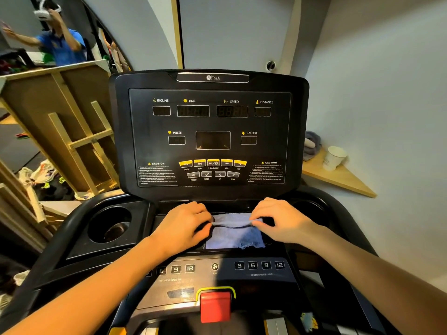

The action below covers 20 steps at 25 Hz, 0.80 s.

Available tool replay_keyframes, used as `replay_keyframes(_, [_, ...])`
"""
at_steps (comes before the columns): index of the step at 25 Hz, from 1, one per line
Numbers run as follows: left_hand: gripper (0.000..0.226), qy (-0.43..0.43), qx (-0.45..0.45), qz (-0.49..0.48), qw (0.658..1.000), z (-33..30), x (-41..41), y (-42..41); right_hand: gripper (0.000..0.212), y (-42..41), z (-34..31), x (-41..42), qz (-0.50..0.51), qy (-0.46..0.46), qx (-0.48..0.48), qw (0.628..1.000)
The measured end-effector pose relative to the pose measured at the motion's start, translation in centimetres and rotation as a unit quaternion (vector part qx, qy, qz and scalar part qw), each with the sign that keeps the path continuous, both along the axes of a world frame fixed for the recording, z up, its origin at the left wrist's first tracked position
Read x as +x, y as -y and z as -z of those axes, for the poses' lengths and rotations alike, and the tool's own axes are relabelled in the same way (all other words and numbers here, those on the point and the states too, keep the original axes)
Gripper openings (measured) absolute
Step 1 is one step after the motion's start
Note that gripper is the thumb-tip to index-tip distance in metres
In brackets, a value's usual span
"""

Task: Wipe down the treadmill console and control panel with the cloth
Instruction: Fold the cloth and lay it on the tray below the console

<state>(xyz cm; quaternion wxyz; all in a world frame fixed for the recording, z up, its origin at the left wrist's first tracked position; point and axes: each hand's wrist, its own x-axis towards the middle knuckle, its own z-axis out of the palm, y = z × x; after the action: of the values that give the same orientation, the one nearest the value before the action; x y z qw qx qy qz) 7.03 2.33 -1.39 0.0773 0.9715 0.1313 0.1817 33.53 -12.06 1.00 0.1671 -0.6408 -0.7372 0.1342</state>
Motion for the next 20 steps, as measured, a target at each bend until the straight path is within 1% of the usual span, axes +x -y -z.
replay_keyframes(4, [0.013,0.007,0.008,0.040,0.999,-0.4,-0.3,1.8,0.009,2.2,0.3,-0.2,-0.048,-0.008,0.035,0.998])
replay_keyframes(7, [0.011,-0.030,-0.012,0.062,0.998,0.1,-0.4,2.8,0.017,3.3,0.8,-0.7,-0.061,0.009,-0.010,0.998])
replay_keyframes(9, [0.011,-0.060,-0.024,0.063,0.996,0.3,-0.4,3.0,0.021,3.3,0.8,-0.9,-0.061,0.004,-0.033,0.998])
replay_keyframes(11, [0.016,-0.068,-0.069,0.046,0.994,0.3,-0.1,2.8,0.024,2.8,0.9,-0.8,-0.043,-0.004,-0.043,0.998])
replay_keyframes(13, [0.022,-0.039,-0.112,0.008,0.993,0.4,0.4,2.1,0.022,1.8,1.3,-0.6,0.007,-0.013,-0.026,1.000])
replay_keyframes(15, [0.029,-0.028,-0.117,-0.048,0.992,0.6,1.2,1.1,0.021,0.5,1.4,-0.3,0.055,0.003,-0.007,0.998])
replay_keyframes(16, [0.034,-0.040,-0.117,-0.073,0.990,0.8,1.6,0.7,0.023,-0.1,1.2,-0.3,0.072,0.017,-0.017,0.997])
replay_keyframes(18, [0.038,-0.082,-0.117,-0.093,0.985,1.2,2.3,0.1,0.023,-1.2,0.9,-0.5,0.091,0.036,-0.070,0.993])
replay_keyframes(20, [0.035,-0.108,-0.116,-0.089,0.983,1.5,2.8,-0.2,0.018,-1.8,0.8,-0.7,0.097,0.047,-0.118,0.987])
